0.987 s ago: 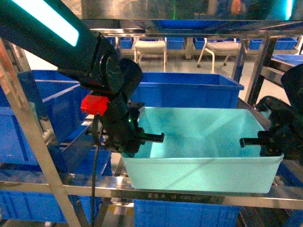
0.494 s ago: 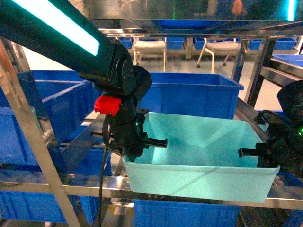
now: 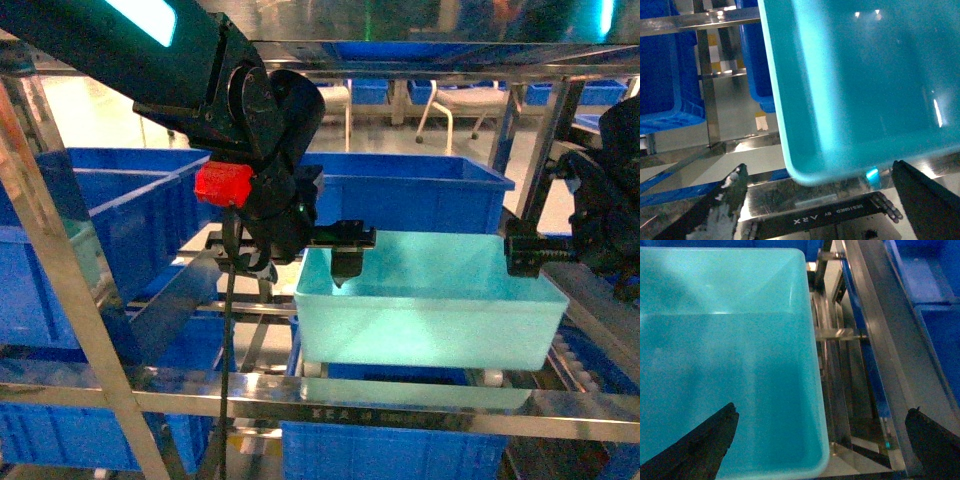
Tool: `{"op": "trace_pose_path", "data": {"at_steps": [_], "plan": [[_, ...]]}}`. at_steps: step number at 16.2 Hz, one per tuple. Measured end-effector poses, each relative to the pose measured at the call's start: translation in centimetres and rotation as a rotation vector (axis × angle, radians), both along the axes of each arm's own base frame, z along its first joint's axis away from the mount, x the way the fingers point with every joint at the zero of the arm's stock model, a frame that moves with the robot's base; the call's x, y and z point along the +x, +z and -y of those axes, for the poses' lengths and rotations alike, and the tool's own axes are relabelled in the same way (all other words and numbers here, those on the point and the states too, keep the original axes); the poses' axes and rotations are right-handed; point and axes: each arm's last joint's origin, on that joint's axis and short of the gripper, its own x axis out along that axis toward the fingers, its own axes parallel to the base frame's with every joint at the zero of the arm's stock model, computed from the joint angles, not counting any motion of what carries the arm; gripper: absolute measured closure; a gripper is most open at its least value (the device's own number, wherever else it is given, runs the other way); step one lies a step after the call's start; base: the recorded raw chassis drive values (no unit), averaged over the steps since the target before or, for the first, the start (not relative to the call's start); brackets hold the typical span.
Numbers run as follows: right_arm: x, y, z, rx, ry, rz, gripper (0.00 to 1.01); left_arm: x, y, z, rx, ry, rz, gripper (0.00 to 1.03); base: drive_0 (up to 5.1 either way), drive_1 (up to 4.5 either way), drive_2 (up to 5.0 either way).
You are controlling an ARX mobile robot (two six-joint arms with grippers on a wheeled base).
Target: Organize blue bins on left shelf correctly
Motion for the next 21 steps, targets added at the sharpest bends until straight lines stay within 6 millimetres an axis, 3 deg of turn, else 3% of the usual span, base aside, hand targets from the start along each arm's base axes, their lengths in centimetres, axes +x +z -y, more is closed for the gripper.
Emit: {"op": "trace_pose_path", "data": {"at_steps": [1,2,3,6,9,11,13,15,17,21], "plan": [[0.0,1.1,-0.3,0.005,0.007,0.041,0.04,-0.2,0.3,-0.2,0.024,0.008,0.015,0.06,0.0,0.0,0.0],[-0.4,2.3,-0.5,0.013,0.016,0.064,0.03,-0.5,1.0,-0.4,0.035,0.01,0.052,0.04,0.0,0.0,0.0],[-1.5,2.4,-0.8,0.026,0.042,0.068,0.03,-1.5,2.2,-1.1,0.047,0.022,0.09,0.05,0.0,0.0,0.0],[-5.0,3.5,-0.2,0.03,0.101,0.105,0.03,-5.5,2.2,-2.5,0.054,0.032,0.111,0.05,0.0,0.0,0.0],[-8.9,3.8,2.9,0.009,0.108,0.099,0.03,-10.5,3.9,-4.7,0.056,0.095,0.197,0.05,0.0,0.0,0.0],[-11.0,4.1,3.5,0.008,0.129,0.085,0.03,-13.2,3.6,-5.6,0.073,0.126,0.184,0.05,0.0,0.0,0.0],[-13.1,6.0,3.4,0.014,0.167,0.165,0.03,-15.7,4.1,-5.6,0.066,0.154,0.222,0.05,0.0,0.0,0.0],[-15.8,8.9,4.4,0.015,0.17,0.245,0.03,-20.3,6.6,-4.7,0.066,0.208,0.336,0.05,0.0,0.0,0.0],[-18.3,9.4,5.8,-0.044,0.15,0.251,0.03,-24.5,5.5,-5.6,0.166,0.289,0.331,0.05,0.0,0.0,0.0],[-18.4,9.6,6.0,-0.073,0.136,0.262,0.03,-24.8,6.5,-6.4,0.184,0.334,0.41,0.05,0.0,0.0,0.0]]}}
